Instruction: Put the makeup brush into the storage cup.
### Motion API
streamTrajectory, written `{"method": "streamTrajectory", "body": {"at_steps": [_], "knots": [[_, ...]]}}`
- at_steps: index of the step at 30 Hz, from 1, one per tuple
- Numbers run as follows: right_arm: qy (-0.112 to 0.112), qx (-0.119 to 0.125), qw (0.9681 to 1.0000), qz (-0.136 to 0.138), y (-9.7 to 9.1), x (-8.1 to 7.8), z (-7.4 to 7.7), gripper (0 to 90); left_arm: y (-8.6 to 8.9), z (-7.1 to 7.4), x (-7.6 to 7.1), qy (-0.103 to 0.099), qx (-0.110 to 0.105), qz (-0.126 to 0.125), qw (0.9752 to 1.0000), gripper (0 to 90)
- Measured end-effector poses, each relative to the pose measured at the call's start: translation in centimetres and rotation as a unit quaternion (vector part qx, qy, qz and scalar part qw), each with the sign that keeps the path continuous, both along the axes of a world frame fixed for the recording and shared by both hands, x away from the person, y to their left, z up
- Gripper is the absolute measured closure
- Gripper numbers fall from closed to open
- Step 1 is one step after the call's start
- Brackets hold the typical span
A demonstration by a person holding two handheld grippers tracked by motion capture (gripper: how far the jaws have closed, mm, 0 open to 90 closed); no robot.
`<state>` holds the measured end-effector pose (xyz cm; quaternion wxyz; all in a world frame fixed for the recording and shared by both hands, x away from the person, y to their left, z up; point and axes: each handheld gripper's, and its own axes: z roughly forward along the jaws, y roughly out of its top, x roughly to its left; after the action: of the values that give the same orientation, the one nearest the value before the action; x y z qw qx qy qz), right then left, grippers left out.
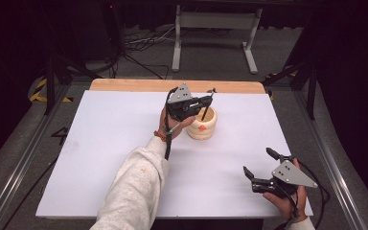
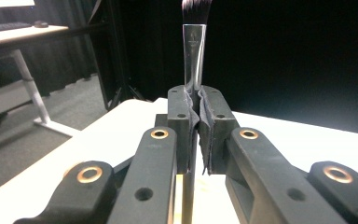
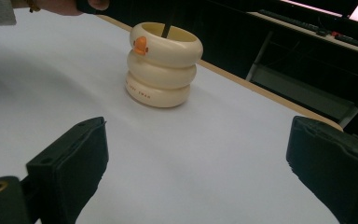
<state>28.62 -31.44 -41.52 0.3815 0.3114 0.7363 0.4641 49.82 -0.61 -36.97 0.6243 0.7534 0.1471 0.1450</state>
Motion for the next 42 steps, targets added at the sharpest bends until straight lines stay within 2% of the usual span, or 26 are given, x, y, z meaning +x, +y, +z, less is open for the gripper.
{"method": "streamTrajectory", "body": {"at_steps": [13, 17, 24, 28, 35, 36, 40, 41, 42], "knots": [[-0.001, -0.002, 1.0000, 0.001, 0.0, 0.0, 0.0, 6.0, 0.3, -1.8, -0.1, 0.014, 0.007, 0.002, 0.9999, 84.3], [-0.001, -0.002, 1.0000, 0.001, 0.1, 0.0, 0.0, 6.0, 0.4, -1.9, -0.1, 0.012, 0.013, 0.000, 0.9998, 84.3], [0.000, -0.003, 1.0000, 0.001, 0.1, 0.0, -0.1, 5.9, 0.6, -1.9, -0.2, 0.012, 0.011, 0.003, 0.9999, 84.0], [0.000, -0.003, 1.0000, 0.001, 0.1, 0.0, -0.1, 5.9, 0.7, -1.7, -0.4, 0.005, 0.010, 0.003, 0.9999, 82.8], [0.000, -0.003, 1.0000, 0.000, 0.0, 0.0, -0.1, 5.8, 1.2, -0.7, -1.4, -0.015, 0.025, 0.011, 0.9995, 66.0], [-0.001, -0.002, 1.0000, 0.000, 0.0, 0.0, 0.0, 5.8, 1.4, -0.3, -1.7, -0.024, 0.031, 0.022, 0.9990, 63.8], [0.002, -0.002, 1.0000, 0.000, 0.1, 0.1, -0.1, 5.8, 1.8, 0.2, -2.2, -0.036, 0.036, 0.027, 0.9984, 53.8], [0.002, -0.003, 1.0000, 0.000, 0.1, 0.1, -0.1, 5.8, 2.1, 0.6, -2.5, -0.046, 0.044, 0.037, 0.9973, 47.5], [0.002, -0.004, 1.0000, 0.000, 0.1, 0.1, -0.1, 5.8, 2.3, 0.8, -2.7, -0.050, 0.044, 0.042, 0.9969, 45.6]]}}
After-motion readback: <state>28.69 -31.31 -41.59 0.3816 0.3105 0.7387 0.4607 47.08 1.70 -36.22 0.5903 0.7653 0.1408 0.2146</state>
